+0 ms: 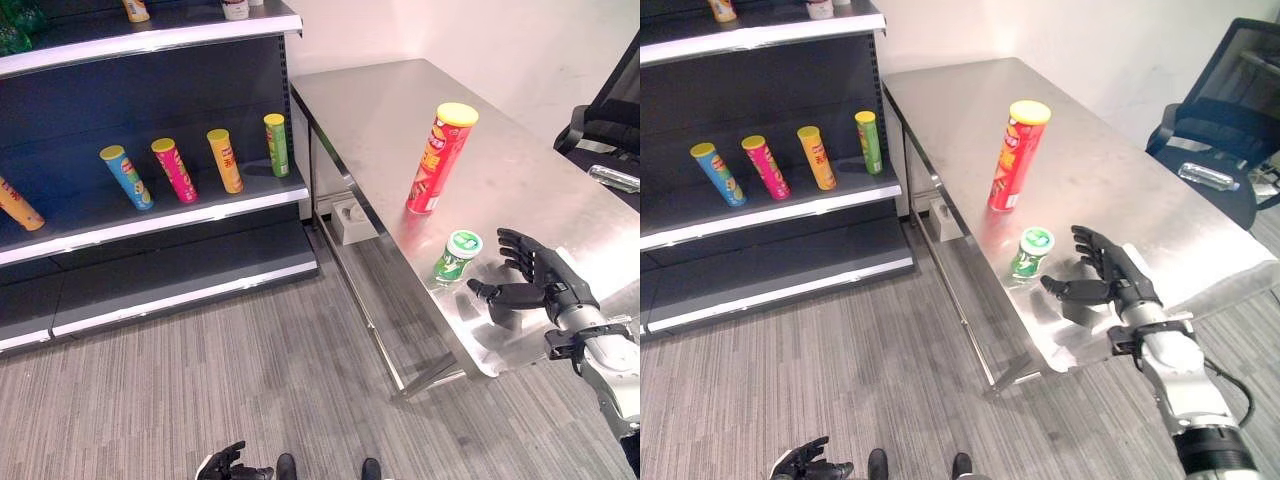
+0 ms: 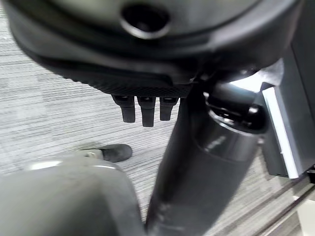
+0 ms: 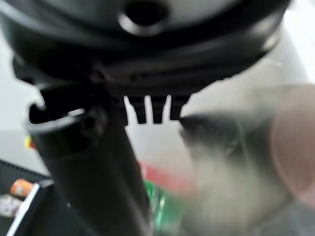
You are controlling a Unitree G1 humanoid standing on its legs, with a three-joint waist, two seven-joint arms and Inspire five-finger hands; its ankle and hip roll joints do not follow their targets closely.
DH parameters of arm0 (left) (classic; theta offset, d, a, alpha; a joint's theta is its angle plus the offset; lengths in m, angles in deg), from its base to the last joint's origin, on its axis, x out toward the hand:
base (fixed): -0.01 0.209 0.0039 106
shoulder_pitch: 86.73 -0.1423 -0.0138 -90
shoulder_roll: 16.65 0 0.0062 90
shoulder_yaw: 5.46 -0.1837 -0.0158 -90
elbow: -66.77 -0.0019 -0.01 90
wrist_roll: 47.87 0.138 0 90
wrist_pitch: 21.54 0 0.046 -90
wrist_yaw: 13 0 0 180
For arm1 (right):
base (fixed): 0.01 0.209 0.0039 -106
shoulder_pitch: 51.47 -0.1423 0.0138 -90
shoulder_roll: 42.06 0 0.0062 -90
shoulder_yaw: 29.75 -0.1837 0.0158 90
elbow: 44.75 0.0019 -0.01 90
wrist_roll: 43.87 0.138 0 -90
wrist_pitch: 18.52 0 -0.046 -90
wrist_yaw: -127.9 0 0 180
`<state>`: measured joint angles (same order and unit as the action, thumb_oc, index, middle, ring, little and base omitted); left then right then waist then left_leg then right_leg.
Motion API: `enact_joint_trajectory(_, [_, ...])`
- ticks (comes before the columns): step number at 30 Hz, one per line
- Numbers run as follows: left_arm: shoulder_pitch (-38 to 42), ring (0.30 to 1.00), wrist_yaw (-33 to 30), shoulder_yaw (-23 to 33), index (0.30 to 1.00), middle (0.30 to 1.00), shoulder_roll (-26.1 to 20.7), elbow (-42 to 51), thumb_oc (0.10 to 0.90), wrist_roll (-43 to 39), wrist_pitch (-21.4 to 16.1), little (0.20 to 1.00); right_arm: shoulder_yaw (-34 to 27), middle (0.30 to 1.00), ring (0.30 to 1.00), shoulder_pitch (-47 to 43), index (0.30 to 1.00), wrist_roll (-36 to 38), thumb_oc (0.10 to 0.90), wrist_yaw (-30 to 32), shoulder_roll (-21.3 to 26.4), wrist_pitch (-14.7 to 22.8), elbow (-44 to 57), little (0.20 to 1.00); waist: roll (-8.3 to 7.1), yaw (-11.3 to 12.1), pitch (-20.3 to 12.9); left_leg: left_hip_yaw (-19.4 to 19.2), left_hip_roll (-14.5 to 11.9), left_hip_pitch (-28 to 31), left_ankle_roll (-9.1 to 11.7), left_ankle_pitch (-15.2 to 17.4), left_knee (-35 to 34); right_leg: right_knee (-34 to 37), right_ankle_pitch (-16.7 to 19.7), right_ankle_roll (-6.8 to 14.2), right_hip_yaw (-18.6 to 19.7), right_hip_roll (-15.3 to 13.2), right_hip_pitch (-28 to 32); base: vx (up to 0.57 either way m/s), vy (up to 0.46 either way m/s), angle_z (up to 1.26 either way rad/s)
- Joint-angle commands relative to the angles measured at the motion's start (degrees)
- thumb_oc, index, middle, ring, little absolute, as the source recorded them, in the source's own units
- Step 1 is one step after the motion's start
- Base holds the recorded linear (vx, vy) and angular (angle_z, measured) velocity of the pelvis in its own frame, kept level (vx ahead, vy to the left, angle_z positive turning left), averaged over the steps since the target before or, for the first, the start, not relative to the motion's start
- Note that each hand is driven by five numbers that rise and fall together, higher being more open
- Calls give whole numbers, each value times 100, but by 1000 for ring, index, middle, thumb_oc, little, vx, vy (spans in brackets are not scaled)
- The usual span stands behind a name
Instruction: Put the goods on the table back onto the shelves and tidy them up.
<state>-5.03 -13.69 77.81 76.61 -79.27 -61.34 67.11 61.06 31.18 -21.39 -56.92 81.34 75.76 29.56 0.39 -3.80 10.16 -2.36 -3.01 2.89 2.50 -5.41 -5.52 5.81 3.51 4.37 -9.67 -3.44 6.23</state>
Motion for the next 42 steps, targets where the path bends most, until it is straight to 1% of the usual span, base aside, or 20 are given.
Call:
enact_joint_trajectory(1, [484, 900, -60, -271, 900, 900, -168, -212, 800, -74, -191, 900, -6, 900, 900, -989, 900, -81, 800, 147, 562, 323, -183, 900, -158, 269, -116, -104, -166, 498, 352, 559, 52, -81, -465, 300, -74, -71, 142, -10, 6, 13])
enact_joint_trajectory(4, [462, 900, -51, -256, 900, 900, -148, -294, 800, -88, -188, 900, 168, 900, 900, -1097, 900, -143, 800, 96, 606, 292, -292, 900, -184, 315, -117, -66, -166, 501, 360, 551, 52, -81, -476, 298, -117, -73, 175, -4, 4, 12])
enact_joint_trajectory(10, [388, 900, -52, -296, 900, 900, -151, -222, 800, -147, -179, 900, 224, 900, 900, -1188, 900, -23, 800, 93, 551, 279, -388, 900, -226, 401, -81, 20, -163, 473, 371, 539, 52, -81, -478, 303, -228, -93, 208, -8, 3, 10])
enact_joint_trajectory(28, [341, 900, -82, -337, 900, 900, -141, -197, 800, -285, -140, 900, 432, 900, 900, -1546, 900, -32, 800, 252, 325, 238, -728, 900, -206, 498, -80, 79, -135, 459, 367, 535, 52, -81, -490, 302, -303, -129, 250, -1, 2, 2])
enact_joint_trajectory(38, [314, 900, -82, -351, 900, 900, -136, -149, 800, -316, -135, 900, 541, 900, 900, -1614, 900, -7, 800, 191, 315, 212, -736, 900, -207, 498, -69, 82, -128, 465, 352, 544, 52, -81, -496, 308, -303, -137, 254, 0, 0, 0])
enact_joint_trajectory(39, [308, 900, -84, -354, 900, 900, -136, -146, 800, -321, -133, 900, 555, 869, 869, -1624, 869, -41, 780, 206, 322, 199, -770, 869, -207, 499, -67, 82, -128, 469, 349, 546, 52, -81, -497, 308, -302, -138, 256, 0, 0, 0])
enact_joint_trajectory(41, [308, 900, -91, -357, 900, 900, -128, -150, 800, -328, -130, 900, 559, 300, 300, -1644, 300, -94, 400, 240, 328, 189, -816, 300, -200, 495, -67, 78, -126, 472, 348, 552, 52, -81, -498, 310, -303, -137, 256, 0, 0, 0])
enact_joint_trajectory(42, [308, 900, -92, -356, 900, 900, -126, -141, 800, -339, -126, 900, 553, 300, 300, -1644, 300, -95, 400, 245, 320, 191, -822, 300, -201, 496, -63, 76, -126, 472, 348, 553, 52, -81, -496, 312, -305, -139, 254, 0, 0, 0])
